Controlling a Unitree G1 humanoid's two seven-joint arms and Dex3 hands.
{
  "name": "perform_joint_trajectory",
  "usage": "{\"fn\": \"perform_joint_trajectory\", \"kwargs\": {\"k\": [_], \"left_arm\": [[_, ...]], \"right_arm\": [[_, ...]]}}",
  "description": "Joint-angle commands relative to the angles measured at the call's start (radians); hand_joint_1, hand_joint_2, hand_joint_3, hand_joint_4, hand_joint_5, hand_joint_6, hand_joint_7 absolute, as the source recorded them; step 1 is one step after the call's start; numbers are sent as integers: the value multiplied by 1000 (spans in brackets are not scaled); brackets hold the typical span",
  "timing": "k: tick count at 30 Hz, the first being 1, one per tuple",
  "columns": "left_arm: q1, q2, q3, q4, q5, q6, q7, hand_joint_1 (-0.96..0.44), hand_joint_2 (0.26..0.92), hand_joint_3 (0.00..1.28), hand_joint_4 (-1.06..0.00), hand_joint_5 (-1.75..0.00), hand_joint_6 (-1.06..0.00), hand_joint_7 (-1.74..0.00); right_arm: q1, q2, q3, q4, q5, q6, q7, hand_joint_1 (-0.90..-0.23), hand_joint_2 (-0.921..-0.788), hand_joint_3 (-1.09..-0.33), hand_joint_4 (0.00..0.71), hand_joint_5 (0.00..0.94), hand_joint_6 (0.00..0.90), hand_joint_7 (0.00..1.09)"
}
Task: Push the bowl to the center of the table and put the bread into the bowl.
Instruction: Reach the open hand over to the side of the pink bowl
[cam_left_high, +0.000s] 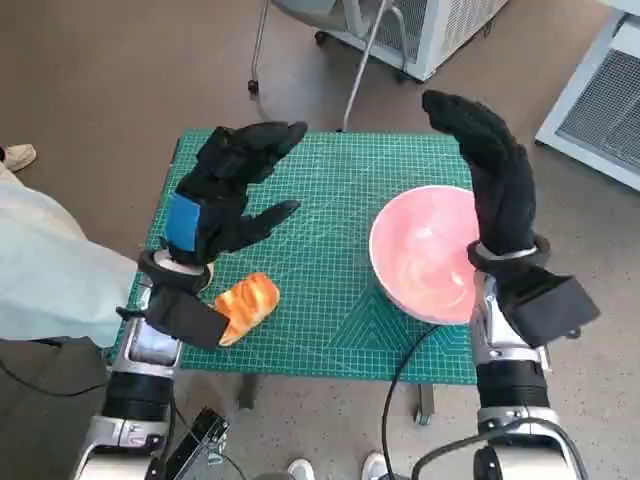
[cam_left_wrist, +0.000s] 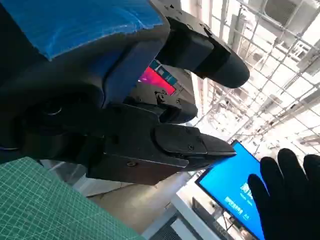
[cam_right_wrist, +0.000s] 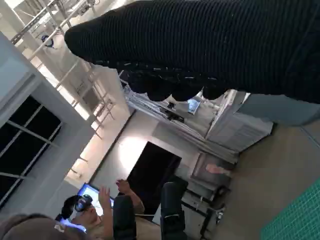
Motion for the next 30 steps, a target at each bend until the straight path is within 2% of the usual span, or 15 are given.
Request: {"fn": "perform_joint_trajectory", "kwargs": {"k": [1,11,23,27,30], "left_arm": [[-12,4,-4,7,-1,-10,-5,-192,921,164,-571,-49,-361,-637],[-15,7,-5,8,-2,-8,-7,-191,921,165,-571,-48,-362,-634],[-11,8,-8,5,1,-9,-6,-196,921,165,-572,-46,-364,-628],[-9,7,-8,2,2,-6,-4,-199,921,164,-573,-46,-365,-626],[-3,4,-8,-7,2,-3,-3,-199,921,164,-573,-46,-366,-626]], "right_arm": [[29,-3,-1,5,-8,6,-8,-403,-907,-621,492,1,202,837],[32,-5,-1,0,-16,6,-13,-401,-905,-626,492,1,200,839],[41,-9,-2,-9,-9,10,-9,-400,-902,-633,492,0,197,844],[49,-22,-13,-15,8,14,-1,-398,-901,-637,490,0,193,848],[62,-45,-34,-6,32,8,12,-398,-898,-646,488,0,184,862]]}}
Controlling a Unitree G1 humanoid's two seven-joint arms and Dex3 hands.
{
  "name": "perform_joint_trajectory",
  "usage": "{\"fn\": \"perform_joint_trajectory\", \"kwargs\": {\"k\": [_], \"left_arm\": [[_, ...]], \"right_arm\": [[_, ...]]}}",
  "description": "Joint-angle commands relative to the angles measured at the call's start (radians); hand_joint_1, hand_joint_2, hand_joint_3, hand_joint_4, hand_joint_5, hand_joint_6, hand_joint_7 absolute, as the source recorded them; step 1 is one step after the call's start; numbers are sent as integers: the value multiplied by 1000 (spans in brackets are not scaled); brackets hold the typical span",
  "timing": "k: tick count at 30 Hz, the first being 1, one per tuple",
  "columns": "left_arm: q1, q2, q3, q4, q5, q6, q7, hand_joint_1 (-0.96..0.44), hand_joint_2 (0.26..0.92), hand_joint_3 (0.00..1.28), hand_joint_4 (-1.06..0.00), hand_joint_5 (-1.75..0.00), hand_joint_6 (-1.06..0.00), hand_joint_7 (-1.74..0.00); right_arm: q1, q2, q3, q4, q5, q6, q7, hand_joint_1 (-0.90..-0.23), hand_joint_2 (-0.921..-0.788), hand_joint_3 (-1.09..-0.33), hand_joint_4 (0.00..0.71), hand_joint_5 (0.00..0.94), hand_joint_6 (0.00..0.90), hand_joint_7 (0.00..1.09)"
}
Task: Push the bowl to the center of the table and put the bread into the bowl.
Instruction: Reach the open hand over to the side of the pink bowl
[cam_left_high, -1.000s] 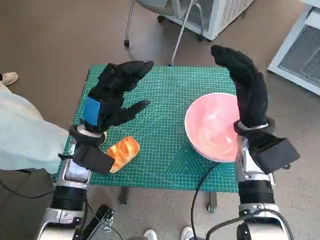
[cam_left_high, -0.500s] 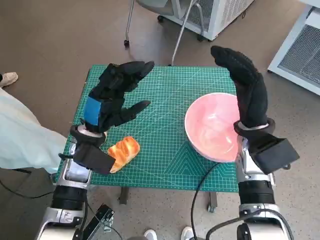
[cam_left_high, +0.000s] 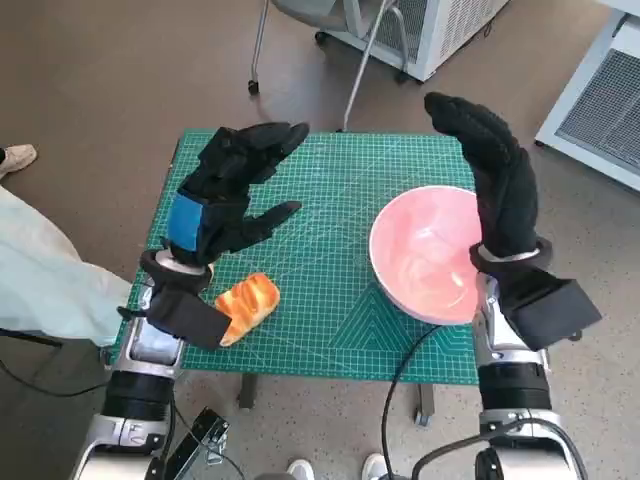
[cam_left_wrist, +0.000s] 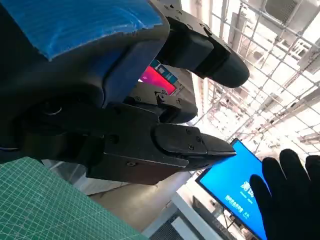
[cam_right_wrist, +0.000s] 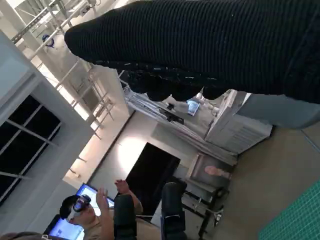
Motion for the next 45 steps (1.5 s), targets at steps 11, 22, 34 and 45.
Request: {"fn": "perform_joint_trajectory", "kwargs": {"k": [11,22,34,45], "left_arm": [[25,8,9,-34,-4,5,0,-191,921,166,-575,-44,-368,-622],[39,4,21,-42,-4,13,9,-176,921,174,-575,-42,-368,-622],[49,-2,21,-48,-13,18,3,-174,921,177,-580,-43,-367,-622],[80,15,38,-100,-39,48,-26,-179,921,186,-581,-44,-364,-629]], "right_arm": [[87,-110,-150,213,67,-93,-13,-425,-919,-554,490,2,270,725],[129,-95,-217,384,58,-126,-131,-387,-921,-578,463,0,289,658],[90,-35,-267,554,121,-48,-116,-384,-919,-630,435,0,307,578],[18,30,-322,596,209,98,-40,-386,-921,-574,458,3,369,493]]}}
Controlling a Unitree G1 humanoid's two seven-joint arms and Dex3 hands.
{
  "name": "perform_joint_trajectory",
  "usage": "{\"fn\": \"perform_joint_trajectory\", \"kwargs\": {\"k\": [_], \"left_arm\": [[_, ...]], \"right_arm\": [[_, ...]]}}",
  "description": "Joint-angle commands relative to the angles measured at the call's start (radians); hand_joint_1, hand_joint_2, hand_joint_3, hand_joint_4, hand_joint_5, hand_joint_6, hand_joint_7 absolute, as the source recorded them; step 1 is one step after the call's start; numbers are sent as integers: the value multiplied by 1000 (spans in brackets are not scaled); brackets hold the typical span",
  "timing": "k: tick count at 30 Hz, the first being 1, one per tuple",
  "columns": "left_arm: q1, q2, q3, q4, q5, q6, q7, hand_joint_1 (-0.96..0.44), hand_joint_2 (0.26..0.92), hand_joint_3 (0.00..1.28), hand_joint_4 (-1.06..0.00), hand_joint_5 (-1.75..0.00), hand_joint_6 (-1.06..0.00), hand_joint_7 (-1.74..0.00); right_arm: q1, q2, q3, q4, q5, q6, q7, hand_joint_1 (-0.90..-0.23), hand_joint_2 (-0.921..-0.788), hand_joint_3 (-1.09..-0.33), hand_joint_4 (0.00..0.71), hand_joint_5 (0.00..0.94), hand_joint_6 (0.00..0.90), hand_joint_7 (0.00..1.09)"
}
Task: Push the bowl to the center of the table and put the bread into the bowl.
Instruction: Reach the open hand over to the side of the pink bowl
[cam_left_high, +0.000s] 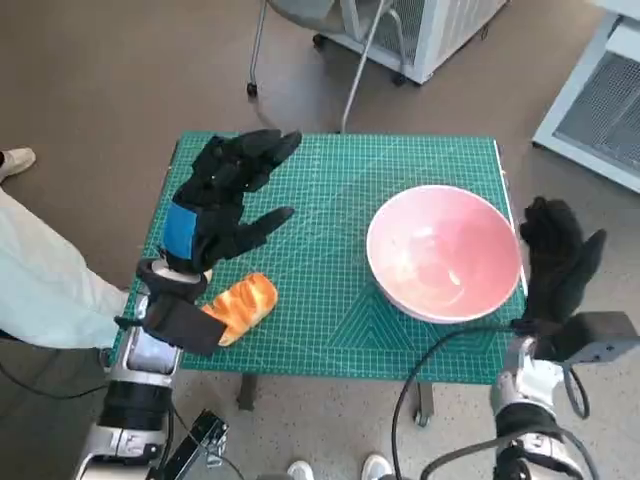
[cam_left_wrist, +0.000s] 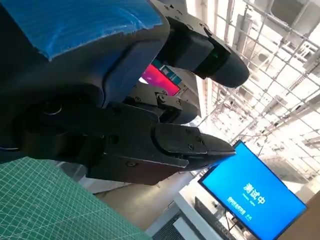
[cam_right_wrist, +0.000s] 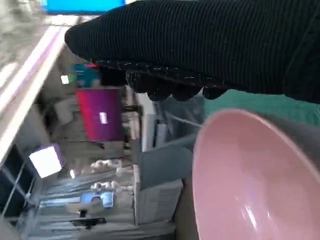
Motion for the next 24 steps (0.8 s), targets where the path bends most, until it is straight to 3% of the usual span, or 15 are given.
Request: {"fn": "perform_joint_trajectory", "kwargs": {"k": [1,5,20,22,24], "left_arm": [[30,15,16,-38,-19,21,-13,-176,921,186,-581,-44,-364,-631],[45,23,23,-67,-9,36,-14,-177,921,187,-581,-45,-363,-641],[119,44,50,-218,27,122,-4,-168,921,194,-579,-72,-313,-766],[127,44,53,-234,28,132,-4,-164,921,195,-574,-85,-299,-795],[135,43,58,-250,26,143,-5,-162,921,196,-571,-90,-294,-806]], "right_arm": [[-28,32,-27,32,38,70,36,-382,-921,-571,446,2,370,493],[-53,53,-44,44,58,93,50,-383,-921,-564,422,0,353,533],[-151,114,-57,81,47,157,-22,-398,-919,-593,425,9,323,622],[-163,121,-58,84,48,168,-29,-393,-896,-646,442,11,320,644],[-175,128,-60,86,51,181,-33,-392,-885,-669,453,14,320,653]]}}
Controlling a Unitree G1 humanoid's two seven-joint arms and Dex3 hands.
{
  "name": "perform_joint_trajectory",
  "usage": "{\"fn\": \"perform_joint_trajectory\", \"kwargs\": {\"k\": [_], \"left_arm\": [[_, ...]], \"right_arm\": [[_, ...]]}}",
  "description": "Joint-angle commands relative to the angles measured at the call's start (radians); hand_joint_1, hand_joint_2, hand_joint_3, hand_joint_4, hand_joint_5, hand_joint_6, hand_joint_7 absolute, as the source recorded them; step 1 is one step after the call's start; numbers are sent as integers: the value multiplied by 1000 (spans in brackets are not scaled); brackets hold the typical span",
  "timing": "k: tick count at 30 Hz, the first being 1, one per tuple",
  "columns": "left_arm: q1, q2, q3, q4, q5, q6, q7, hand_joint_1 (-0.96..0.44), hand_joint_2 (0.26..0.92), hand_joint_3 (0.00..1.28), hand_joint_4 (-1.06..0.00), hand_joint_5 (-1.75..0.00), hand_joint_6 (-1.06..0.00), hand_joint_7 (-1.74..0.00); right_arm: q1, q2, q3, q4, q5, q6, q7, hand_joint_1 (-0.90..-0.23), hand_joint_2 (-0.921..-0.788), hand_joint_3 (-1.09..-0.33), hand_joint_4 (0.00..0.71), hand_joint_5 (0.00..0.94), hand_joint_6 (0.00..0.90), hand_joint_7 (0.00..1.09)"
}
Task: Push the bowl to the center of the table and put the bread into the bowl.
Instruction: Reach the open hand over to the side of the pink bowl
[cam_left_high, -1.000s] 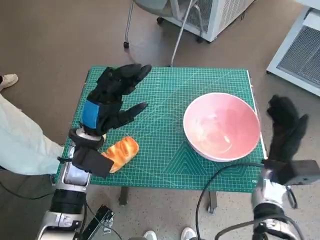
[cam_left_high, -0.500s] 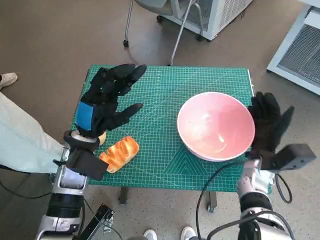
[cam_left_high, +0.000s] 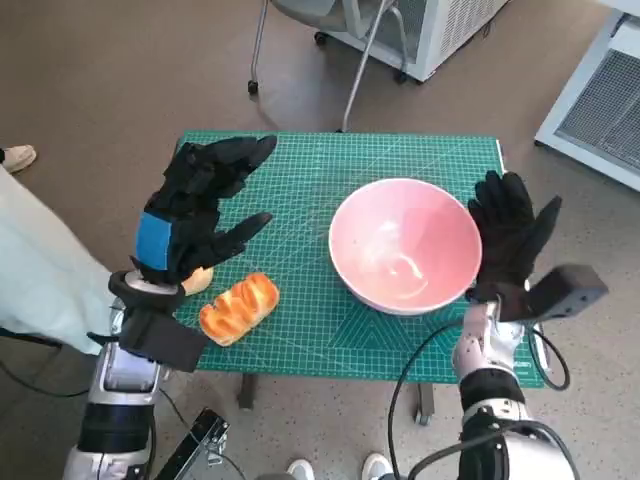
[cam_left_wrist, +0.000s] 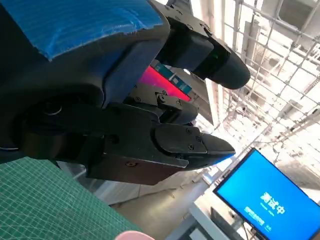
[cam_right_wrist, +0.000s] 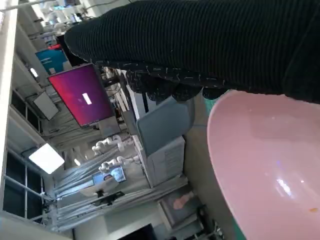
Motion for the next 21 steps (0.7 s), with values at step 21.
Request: {"fn": "perform_joint_trajectory", "kwargs": {"k": [21], "left_arm": [[90,1,29,-168,0,121,-5,-129,920,199,-287,-609,-230,-926]], "right_arm": [[-112,93,-20,49,-11,162,-58,-397,-872,-704,397,1,303,731]]}}
